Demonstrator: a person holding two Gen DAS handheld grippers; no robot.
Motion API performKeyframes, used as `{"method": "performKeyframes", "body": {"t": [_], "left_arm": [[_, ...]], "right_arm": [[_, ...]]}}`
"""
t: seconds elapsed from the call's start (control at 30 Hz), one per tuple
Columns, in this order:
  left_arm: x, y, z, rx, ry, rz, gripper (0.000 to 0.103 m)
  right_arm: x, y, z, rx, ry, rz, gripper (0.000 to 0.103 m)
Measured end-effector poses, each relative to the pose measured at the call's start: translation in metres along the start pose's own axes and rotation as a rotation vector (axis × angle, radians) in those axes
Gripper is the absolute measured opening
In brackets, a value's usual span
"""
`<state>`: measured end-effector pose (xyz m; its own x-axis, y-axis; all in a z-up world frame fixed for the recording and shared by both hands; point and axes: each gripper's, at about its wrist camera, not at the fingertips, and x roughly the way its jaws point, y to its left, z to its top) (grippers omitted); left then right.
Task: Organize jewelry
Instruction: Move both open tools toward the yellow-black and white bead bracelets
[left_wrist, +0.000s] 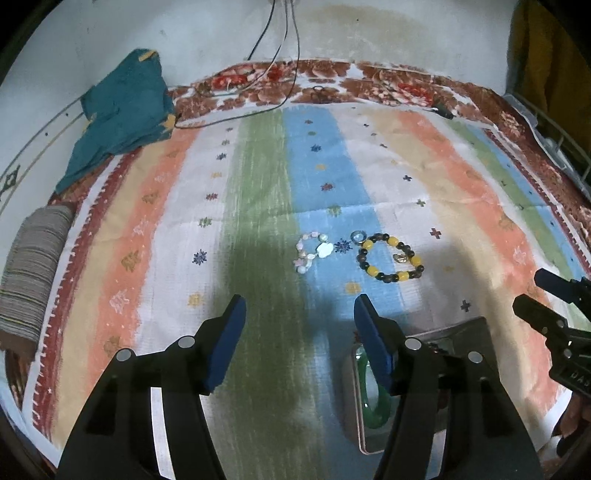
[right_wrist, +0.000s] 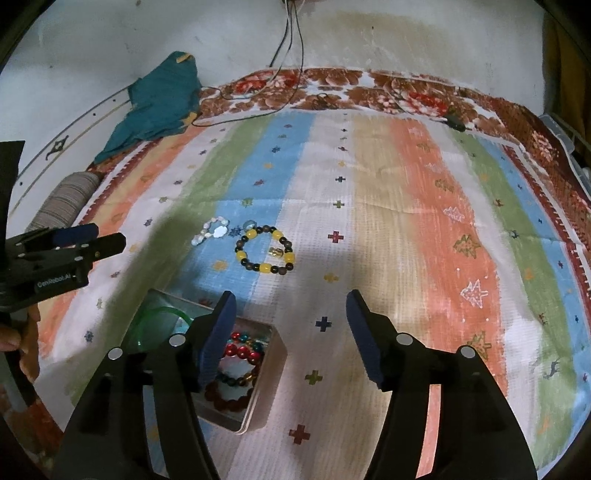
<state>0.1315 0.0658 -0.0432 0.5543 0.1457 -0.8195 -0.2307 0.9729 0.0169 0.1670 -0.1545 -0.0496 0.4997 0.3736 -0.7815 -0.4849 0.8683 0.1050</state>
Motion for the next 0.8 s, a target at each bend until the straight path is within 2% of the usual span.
{"method": "performKeyframes", "body": {"t": [0.17, 0.8], "left_arm": [[0.005, 0.009, 0.008, -0.042, -0.008, -0.007, 0.061], [0.044, 0.005, 0.023, -0.027, 0.035, 0.034, 0.062]], "right_arm": [[0.010, -0.002, 0.003, 0.012, 0.011, -0.002, 0.068], [0.049, -0.006, 0.015, 0.011, 0.069, -0.013, 0.070]]}}
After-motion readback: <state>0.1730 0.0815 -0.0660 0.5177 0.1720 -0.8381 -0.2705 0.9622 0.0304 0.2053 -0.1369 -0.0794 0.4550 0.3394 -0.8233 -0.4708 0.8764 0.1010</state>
